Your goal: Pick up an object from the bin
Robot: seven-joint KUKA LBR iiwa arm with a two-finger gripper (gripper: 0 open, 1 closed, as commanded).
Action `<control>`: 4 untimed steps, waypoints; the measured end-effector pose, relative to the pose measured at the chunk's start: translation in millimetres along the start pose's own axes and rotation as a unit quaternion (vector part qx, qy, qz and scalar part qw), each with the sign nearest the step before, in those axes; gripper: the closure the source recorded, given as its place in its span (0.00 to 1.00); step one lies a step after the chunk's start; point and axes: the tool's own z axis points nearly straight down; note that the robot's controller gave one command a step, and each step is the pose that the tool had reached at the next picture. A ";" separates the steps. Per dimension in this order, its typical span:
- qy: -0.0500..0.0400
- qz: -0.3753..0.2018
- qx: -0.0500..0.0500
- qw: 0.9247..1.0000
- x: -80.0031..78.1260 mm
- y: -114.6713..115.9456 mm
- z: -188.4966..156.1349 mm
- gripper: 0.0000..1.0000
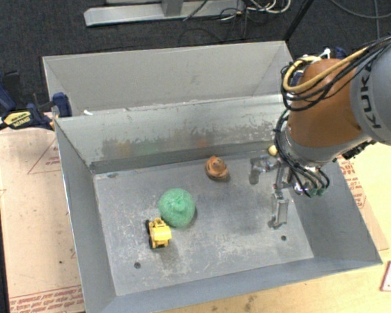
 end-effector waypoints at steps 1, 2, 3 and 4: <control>-0.004 -0.001 0.000 1.000 -1.6 0.2 -4.6 0.00; -0.008 -0.005 0.002 1.000 -34.5 39.6 22.2 0.00; -0.005 -0.002 -0.002 1.000 -40.6 66.9 59.4 0.00; -0.002 -0.006 0.000 1.000 -73.7 67.1 65.0 0.00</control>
Offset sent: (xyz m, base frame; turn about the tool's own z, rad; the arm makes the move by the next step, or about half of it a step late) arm 0.0543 0.0756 -0.0485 -0.0267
